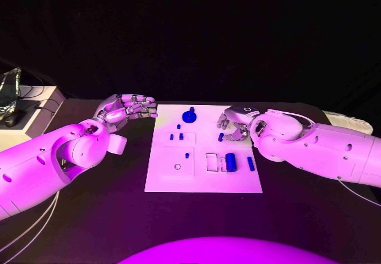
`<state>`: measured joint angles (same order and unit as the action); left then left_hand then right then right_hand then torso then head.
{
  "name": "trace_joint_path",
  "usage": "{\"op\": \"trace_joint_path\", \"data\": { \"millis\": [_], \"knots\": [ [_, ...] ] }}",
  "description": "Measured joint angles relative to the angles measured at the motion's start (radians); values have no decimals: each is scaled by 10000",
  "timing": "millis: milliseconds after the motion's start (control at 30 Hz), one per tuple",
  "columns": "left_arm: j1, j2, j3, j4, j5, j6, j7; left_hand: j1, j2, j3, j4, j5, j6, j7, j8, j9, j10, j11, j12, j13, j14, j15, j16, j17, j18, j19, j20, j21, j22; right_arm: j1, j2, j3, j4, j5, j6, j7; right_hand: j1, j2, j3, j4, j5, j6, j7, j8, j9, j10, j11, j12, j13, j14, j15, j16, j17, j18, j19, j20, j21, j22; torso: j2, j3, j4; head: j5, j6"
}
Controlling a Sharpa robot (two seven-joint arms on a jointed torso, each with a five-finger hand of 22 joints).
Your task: Assemble the parts on the task board
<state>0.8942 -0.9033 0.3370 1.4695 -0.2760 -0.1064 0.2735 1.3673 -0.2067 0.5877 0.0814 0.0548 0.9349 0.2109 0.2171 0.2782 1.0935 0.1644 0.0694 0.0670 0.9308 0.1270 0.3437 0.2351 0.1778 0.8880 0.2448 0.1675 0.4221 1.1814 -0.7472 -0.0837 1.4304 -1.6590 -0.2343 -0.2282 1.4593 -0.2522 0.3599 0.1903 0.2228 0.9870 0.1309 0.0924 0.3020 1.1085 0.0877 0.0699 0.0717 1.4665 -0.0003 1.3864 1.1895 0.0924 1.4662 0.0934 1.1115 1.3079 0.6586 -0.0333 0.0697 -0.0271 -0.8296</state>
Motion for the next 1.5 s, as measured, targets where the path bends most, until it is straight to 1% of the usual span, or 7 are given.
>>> {"op": "trace_joint_path", "data": {
  "millis": [300, 400, 533, 667, 1100, 1400, 1500],
  "knots": [
    [0, -20, 0, 6, -1, -3, 0, 0, 0, 0, 0, 0, 0, 0, 0, 1, 0, 0, 0, 0, 37, 36, -40, 8, -1, 0, 0, -39, -17, -33, 61, -31, -35, -37, 144, 12, 56, 57, 729, 80, -61, 362, 37, 157, 17, 556, -91, 38, -1, -4, -4, 8, -1, -1, 0, 0, 84, -1, 3, 3, -23, 50, -51],
    [-1, -22, -1, 5, -1, -5, -2, 0, 0, 0, 0, 0, 0, 0, 0, 1, 1, 0, 0, 0, 36, 36, -39, 8, -1, 0, 0, -39, -17, -39, 65, -36, -10, -37, 200, 13, 56, 57, 1110, 83, -61, 549, -36, 273, 66, 781, -188, 38, -1, 2, -219, 8, -18, 1, 0, -148, 126, -1, 1, 10, -26, 64, -65],
    [-1, -27, -1, -2, -1, -7, -5, 0, 0, 0, 0, 0, 0, 0, 0, 1, 0, 0, 0, 0, 36, 36, -40, 8, 0, 0, 0, -39, -16, -52, 69, -39, 12, -29, 273, 14, 56, 57, 1341, 71, -61, 659, -82, 350, 106, 937, -234, 38, -2, 13, -240, 7, -45, 1, 1, -148, 126, -2, -6, 15, -27, 66, -79],
    [-1, -29, -1, -5, -1, -8, -7, 0, 0, 0, 0, 0, 0, 0, 0, 1, 1, 0, 0, 0, 36, 36, -40, 7, -1, 0, 0, -39, -17, -66, 72, -40, 38, -21, 307, 14, 56, 57, 1442, 51, -61, 712, -64, 402, 129, 1044, -273, 38, -2, -14, -267, 7, -45, 0, -1, -219, 165, -2, -10, 15, -29, 63, -85],
    [-3, -48, 0, -6, -1, -12, -17, 0, 0, 0, 0, 0, 0, 0, 0, -7, 1, -1, 0, 0, 36, 36, -39, 15, 0, -1, 0, -39, -27, -86, 119, -36, 46, -7, 294, 18, 50, 51, 1507, 41, -61, 783, -63, 427, 143, 1079, -237, 36, -9, -14, -267, 5, -61, 1, 0, -219, 205, -4, -9, 4, -30, 69, -120],
    [-3, -63, 0, -1, -1, -11, -33, 0, 0, 0, 0, 0, 0, 0, 0, -6, 1, 0, 0, 0, 36, 36, -39, 14, -1, -1, 0, -39, -26, -148, 192, -27, -37, -1, 201, -7, -80, -47, 1623, 65, -103, 783, -63, 431, 181, 1160, -210, 34, -25, -14, -266, 2, -61, 1, 0, -219, 207, -5, -9, 5, -29, 58, -143],
    [-3, -66, 0, -1, -1, -11, -39, 0, 0, 0, 0, 0, 0, 0, 0, -6, 1, 0, 0, 0, 36, 36, -78, 25, 0, 36, 36, -39, -41, -165, 196, -27, -41, 19, 122, -24, -158, 37, 1833, -61, -105, 995, -80, 607, 248, 1415, -246, 13, -30, -15, -266, 32, -56, 0, 0, -218, 363, -5, -9, 4, -29, 54, -151]
  ]
}}
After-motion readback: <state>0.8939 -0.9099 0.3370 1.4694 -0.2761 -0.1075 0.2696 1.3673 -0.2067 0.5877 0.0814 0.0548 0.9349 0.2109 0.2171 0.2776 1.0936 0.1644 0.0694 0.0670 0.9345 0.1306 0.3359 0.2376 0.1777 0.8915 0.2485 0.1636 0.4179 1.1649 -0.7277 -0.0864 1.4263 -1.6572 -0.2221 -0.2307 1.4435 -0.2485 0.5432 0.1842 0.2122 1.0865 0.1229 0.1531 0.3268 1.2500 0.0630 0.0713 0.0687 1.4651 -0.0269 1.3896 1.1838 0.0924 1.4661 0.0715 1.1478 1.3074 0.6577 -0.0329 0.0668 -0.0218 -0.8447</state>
